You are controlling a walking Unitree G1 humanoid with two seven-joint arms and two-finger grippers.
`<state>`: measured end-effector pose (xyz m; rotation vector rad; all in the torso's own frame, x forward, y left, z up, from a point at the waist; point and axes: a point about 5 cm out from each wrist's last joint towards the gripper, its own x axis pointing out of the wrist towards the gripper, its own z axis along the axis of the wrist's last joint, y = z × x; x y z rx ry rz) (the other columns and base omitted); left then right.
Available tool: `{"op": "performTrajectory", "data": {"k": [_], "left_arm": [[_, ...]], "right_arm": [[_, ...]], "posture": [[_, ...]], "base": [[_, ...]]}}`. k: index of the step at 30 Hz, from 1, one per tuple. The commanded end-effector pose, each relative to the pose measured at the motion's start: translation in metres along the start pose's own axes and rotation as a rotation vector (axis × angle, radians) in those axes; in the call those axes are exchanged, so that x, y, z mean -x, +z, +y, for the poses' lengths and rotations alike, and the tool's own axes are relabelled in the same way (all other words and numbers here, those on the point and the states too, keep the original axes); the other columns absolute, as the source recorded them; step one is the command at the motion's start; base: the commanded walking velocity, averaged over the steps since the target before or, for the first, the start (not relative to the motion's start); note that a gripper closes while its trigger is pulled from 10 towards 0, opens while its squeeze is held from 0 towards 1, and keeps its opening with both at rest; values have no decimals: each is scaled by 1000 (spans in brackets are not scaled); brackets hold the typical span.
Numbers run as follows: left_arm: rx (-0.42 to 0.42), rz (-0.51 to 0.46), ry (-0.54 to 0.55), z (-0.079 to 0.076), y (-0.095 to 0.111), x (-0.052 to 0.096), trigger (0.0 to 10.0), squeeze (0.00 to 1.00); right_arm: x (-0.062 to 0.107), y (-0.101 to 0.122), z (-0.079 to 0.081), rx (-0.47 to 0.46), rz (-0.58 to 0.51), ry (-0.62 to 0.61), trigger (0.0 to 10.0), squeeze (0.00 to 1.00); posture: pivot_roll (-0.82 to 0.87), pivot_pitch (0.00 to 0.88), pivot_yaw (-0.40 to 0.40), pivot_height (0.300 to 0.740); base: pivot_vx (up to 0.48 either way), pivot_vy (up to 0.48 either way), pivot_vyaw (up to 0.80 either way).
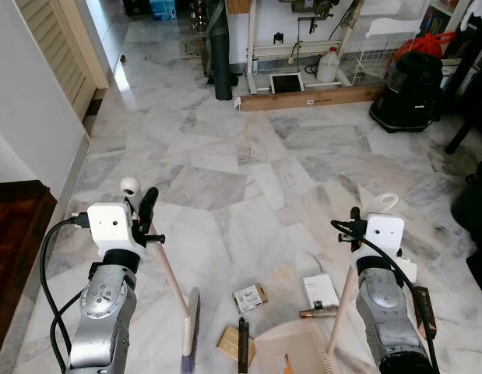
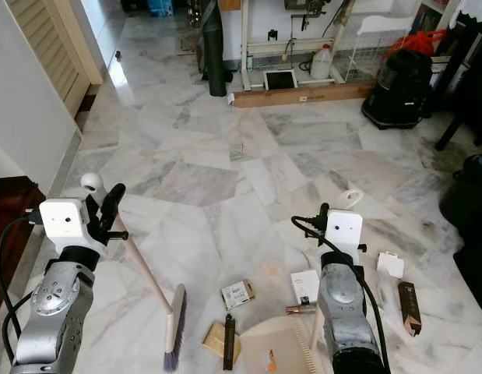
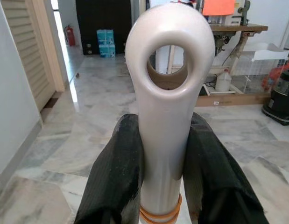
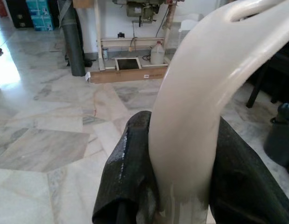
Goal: Sweep floor
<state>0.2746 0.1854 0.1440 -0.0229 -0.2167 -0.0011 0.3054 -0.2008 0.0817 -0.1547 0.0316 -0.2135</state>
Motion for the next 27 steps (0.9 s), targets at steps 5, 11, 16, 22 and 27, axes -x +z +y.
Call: {"op": "performTrajectory", "data": {"k": [5,11,16,22,27], "left_arm": [[7,-16,-17,1,5,-4,10000,0],[18,-5,-41,-1,3,-4,10000,0],[22,-2,-47,-1,3,-4,10000,0],[25,5,-53,-1,2,-4,10000,0],[29,7,-59,-1,1,-4,10000,0]], "right_arm": [[-7,4,0,-54,69,-2,10000,0],[-11,7,-1,-117,138,-1,10000,0],[-12,6,0,-168,227,0,10000,0],[-13,6,3,-182,355,59,10000,0],[-13,6,4,-207,408,82,10000,0]], "posture": [[-5,106,37,740],[-7,105,33,740],[-6,106,31,740],[-7,106,30,740],[-8,105,28,740]], "base": [[0,0,0],[0,0,0],[0,0,0],[0,0,0],[0,0,0]]}}
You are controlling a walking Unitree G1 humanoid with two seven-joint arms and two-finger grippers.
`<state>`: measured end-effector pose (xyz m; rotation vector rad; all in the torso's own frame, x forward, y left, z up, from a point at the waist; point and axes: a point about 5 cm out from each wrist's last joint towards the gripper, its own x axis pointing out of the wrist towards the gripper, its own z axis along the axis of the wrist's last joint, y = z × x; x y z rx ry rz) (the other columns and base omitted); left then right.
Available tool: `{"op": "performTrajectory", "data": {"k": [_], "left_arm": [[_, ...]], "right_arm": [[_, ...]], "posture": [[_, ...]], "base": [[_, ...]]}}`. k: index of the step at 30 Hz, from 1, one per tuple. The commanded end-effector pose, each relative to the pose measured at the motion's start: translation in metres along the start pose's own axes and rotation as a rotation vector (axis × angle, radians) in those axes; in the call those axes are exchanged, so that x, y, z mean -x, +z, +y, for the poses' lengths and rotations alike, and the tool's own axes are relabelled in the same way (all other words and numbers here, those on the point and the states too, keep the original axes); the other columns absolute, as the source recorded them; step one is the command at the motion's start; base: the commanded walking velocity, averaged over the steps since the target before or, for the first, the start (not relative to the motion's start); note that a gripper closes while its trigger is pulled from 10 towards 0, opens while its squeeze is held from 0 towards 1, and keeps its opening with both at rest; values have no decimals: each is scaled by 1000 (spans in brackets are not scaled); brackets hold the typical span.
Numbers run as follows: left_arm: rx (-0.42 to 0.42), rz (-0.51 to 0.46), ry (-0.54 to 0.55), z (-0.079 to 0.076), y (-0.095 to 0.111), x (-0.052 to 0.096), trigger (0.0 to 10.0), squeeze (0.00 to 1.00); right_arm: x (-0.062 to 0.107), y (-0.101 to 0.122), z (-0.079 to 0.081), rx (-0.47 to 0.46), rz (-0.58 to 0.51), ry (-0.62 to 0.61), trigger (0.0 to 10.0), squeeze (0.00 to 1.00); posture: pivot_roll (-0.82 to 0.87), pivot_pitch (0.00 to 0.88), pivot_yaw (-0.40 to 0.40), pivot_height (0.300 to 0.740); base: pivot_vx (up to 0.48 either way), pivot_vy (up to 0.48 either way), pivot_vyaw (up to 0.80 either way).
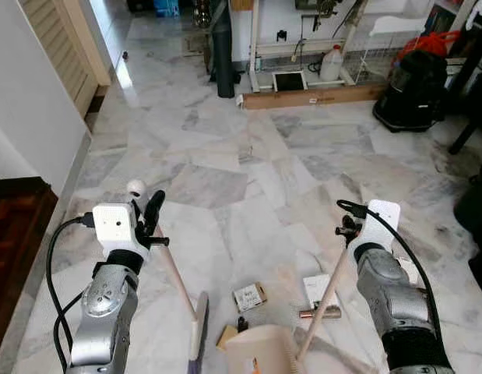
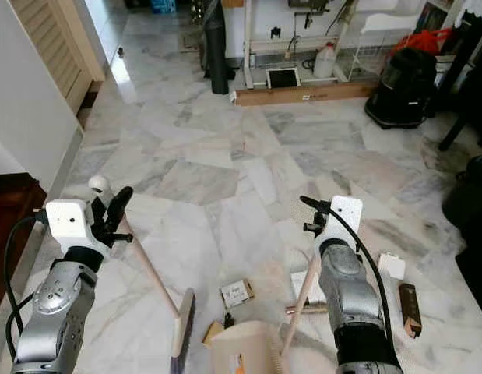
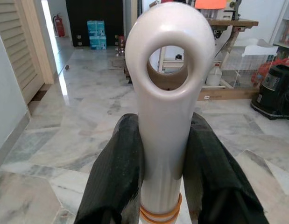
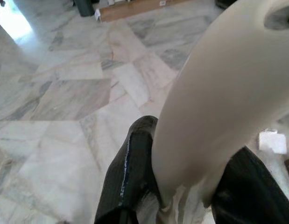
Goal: Sweep floor
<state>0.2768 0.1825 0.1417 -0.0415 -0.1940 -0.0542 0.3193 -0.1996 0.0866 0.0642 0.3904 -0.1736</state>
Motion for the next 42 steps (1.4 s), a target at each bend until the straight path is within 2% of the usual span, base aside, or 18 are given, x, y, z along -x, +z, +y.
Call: {"op": "performTrajectory", "data": {"k": [1,15,19,22,27,42], "left_arm": [[5,-16,-10,2,4,-2,10000,0],[2,-12,-12,2,4,-3,10000,0],[-15,-34,10,4,7,-4,10000,0],[-21,-44,21,4,8,-4,10000,0],[-29,-35,8,3,6,-2,10000,0],[-62,-11,0,7,-4,-8,10000,0]], "right_arm": [[2,1,1,-28,51,22,10000,0],[5,6,-1,-23,122,17,10000,0],[5,17,-3,-4,36,-19,10000,0],[8,30,-8,32,-107,-85,10000,0],[12,37,-9,17,-193,-117,10000,0],[14,16,-6,18,-333,-107,10000,0]], "posture": [[-8,104,27,740],[-7,104,26,740],[-7,104,26,740],[-7,104,24,740],[-7,105,25,740],[-4,123,26,740]], "base": [[0,0,0],[0,0,0],[0,0,0],[0,0,0],[0,0,0],[0,0,0]]}}
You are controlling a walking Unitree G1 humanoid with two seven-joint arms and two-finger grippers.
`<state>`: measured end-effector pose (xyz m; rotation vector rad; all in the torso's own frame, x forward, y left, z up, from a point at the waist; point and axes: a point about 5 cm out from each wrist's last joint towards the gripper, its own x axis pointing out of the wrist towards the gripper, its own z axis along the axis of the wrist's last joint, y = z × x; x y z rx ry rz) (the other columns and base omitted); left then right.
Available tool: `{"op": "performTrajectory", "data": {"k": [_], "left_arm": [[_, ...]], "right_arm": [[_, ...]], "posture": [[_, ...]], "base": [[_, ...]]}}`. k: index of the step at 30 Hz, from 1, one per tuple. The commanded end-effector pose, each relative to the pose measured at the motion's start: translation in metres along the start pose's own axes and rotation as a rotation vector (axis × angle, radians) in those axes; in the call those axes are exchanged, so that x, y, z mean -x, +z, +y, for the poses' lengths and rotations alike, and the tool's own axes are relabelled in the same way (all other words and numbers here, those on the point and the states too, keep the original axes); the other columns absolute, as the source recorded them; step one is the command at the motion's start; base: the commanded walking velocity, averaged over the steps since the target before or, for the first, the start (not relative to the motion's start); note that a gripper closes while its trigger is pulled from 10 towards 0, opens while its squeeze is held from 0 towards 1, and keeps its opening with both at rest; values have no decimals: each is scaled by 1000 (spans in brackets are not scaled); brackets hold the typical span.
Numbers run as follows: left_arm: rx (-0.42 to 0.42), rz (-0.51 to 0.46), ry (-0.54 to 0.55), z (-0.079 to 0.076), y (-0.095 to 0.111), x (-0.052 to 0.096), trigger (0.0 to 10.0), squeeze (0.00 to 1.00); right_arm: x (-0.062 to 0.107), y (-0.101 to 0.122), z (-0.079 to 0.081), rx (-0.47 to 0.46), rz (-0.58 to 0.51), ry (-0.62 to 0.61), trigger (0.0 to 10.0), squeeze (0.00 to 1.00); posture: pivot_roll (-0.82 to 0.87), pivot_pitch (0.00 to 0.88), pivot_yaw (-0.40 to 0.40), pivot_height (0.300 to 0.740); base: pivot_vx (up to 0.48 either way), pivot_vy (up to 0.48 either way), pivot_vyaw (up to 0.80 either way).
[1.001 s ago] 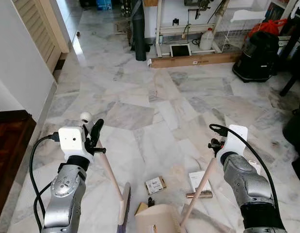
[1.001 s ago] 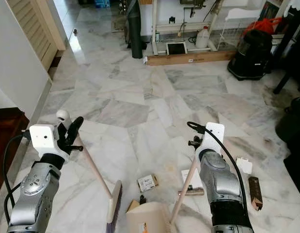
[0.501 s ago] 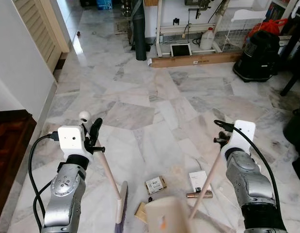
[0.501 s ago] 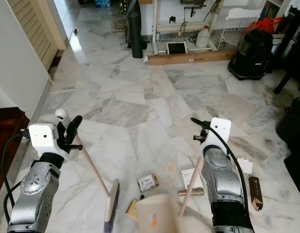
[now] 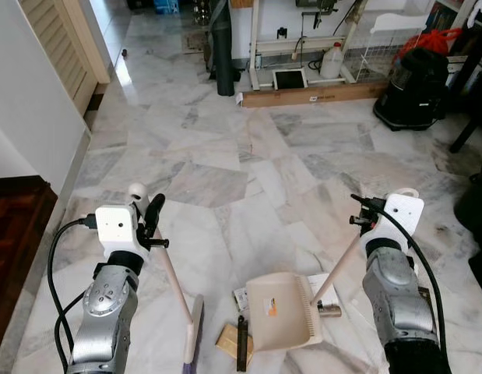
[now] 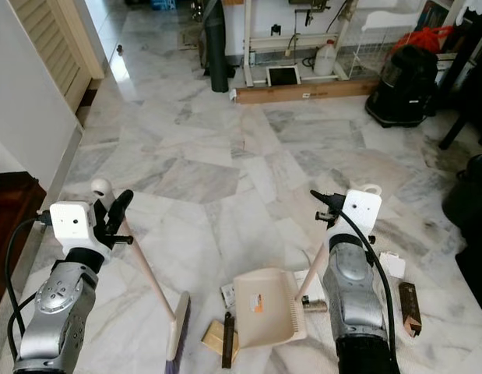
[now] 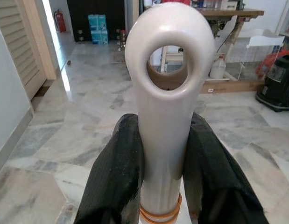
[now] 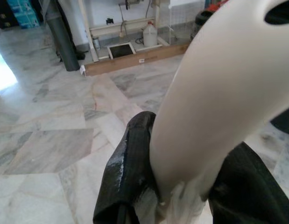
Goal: Sweep floor
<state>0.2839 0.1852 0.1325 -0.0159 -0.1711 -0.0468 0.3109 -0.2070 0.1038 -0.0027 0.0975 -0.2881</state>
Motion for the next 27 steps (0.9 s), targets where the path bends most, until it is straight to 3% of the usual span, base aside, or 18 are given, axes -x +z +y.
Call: {"op": "performTrajectory", "data": {"k": [1,16,27], "left_arm": [[-38,-34,-2,4,5,-4,10000,0],[-44,-32,5,8,-1,-6,10000,0],[-44,-42,1,8,-1,-5,10000,0]], "right_arm": [[1,-1,2,24,-49,12,10000,0],[7,-26,-7,87,-70,-3,10000,0],[19,-17,-21,66,-143,-42,10000,0]], "posture": [[-4,123,26,740],[-4,131,32,740],[-21,118,33,740]], "base": [[0,0,0],[0,0,0],[0,0,0]]}}
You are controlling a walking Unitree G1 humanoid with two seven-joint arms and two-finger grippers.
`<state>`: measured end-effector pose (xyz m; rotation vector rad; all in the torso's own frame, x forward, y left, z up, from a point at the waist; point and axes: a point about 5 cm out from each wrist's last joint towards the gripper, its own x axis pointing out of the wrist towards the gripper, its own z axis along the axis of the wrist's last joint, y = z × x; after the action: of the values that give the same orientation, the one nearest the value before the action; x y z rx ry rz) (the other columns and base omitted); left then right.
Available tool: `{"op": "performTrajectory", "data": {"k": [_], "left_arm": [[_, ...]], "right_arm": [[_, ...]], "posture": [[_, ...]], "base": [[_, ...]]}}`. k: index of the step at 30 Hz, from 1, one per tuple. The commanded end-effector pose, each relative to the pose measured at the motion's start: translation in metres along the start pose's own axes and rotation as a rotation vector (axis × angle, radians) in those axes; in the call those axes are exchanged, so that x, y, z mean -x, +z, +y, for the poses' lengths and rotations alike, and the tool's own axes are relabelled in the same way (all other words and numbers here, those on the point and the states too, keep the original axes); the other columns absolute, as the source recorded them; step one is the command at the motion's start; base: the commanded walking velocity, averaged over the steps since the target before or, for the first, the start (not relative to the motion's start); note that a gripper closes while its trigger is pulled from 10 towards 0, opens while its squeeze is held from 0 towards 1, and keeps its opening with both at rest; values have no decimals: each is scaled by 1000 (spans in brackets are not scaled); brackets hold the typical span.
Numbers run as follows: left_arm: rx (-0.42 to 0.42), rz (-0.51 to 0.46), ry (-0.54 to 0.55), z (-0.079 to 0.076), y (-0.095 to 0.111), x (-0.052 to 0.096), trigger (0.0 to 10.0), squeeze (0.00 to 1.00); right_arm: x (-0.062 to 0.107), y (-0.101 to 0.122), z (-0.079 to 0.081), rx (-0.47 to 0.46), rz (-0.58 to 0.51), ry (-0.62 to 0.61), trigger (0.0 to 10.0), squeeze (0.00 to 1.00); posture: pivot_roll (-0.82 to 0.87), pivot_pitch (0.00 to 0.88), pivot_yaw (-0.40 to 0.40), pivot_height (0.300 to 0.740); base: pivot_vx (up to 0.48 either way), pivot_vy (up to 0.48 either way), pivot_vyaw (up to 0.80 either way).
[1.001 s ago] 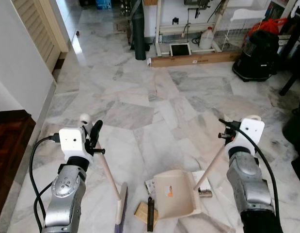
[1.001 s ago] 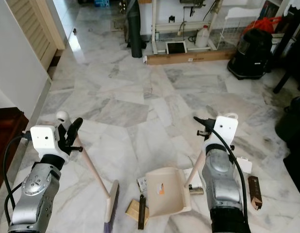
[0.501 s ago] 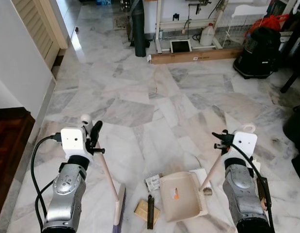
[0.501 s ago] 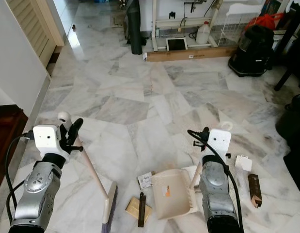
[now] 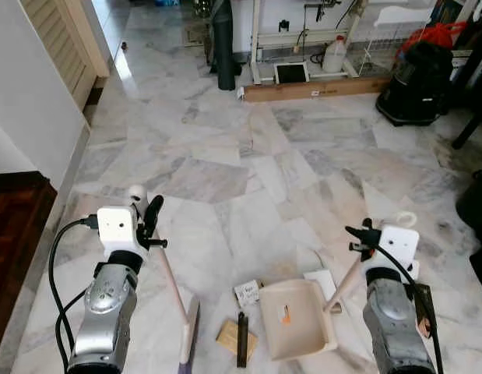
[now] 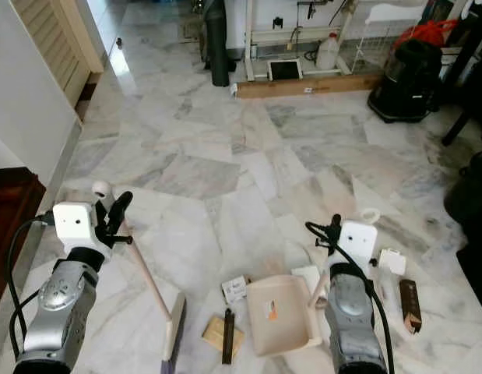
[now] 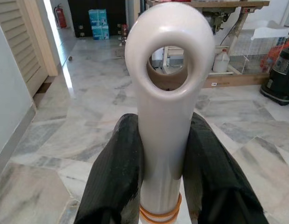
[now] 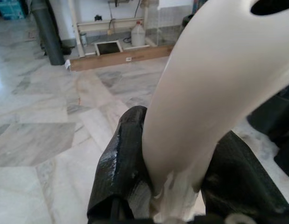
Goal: Sweep floor
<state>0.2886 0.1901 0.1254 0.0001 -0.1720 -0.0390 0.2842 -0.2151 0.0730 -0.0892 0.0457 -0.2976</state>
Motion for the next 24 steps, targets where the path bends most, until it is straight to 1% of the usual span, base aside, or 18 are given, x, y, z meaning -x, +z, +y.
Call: {"op": "performTrajectory", "data": {"k": [1,4,13,15,20,22,24], "left_arm": [[-26,-43,-6,3,7,-2,10000,0],[-21,-46,-13,0,7,-3,10000,0],[-13,-45,-18,-2,6,-4,10000,0],[-12,-41,-17,-3,4,-4,10000,0],[-10,-38,-17,-3,3,-5,10000,0],[-12,-33,-14,-4,2,-5,10000,0],[-11,-34,-13,-4,2,-5,10000,0]], "right_arm": [[-3,19,-9,-26,-98,-40,10000,0],[-5,36,-11,-69,-163,-52,10000,0],[-6,49,-10,-84,-175,-36,10000,0],[-3,51,-8,-87,-175,-1,10000,0],[0,49,-7,-92,-136,38,10000,0],[0,43,-7,-64,-84,54,10000,0],[0,40,-8,-57,-63,45,10000,0]], "posture": [[-21,118,33,740],[-28,109,34,740],[-36,117,27,740],[-40,118,23,740],[-48,122,21,740],[-52,122,18,740],[-52,122,18,740]], "base": [[0,0,0],[0,0,0],[0,0,0],[0,0,0],[0,0,0],[0,0,0],[0,0,0]]}}
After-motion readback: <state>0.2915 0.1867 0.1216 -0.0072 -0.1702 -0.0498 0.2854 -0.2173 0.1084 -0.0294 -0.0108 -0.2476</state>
